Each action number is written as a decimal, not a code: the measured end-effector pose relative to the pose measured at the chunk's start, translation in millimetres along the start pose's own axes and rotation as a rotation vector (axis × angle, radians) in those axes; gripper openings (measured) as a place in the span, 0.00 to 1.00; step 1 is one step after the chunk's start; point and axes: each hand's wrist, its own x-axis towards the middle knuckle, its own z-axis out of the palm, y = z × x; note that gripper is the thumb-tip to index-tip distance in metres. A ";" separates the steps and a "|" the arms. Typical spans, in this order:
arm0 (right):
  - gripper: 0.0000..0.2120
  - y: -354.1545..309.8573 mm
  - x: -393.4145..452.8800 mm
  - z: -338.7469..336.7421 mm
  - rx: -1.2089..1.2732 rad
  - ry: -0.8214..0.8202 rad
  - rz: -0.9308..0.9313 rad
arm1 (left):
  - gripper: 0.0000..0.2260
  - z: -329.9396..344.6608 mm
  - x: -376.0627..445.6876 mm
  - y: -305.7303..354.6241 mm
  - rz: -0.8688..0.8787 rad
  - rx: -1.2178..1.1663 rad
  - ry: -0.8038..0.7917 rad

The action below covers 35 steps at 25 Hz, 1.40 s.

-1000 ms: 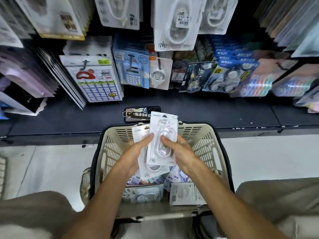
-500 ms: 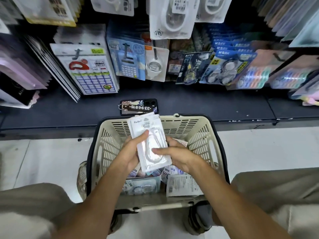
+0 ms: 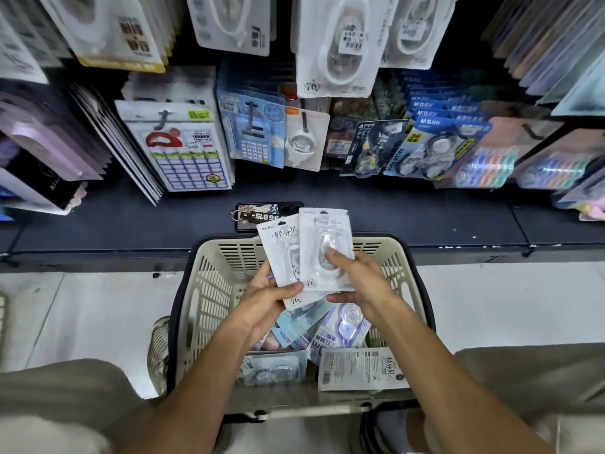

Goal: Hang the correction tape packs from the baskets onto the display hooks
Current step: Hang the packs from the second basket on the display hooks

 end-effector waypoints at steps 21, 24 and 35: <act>0.05 66.3 10.4 -63.8 -1.237 -0.494 0.315 | 0.17 -23.8 5.1 -15.3 0.007 0.572 0.394; 0.09 47.6 9.9 -48.0 -0.723 -0.540 0.383 | 0.16 -26.0 5.0 -23.3 -0.013 0.630 0.372; 0.07 43.1 16.0 -57.8 -0.313 -0.231 0.034 | 0.27 -40.4 -8.0 -21.8 -0.030 0.439 0.362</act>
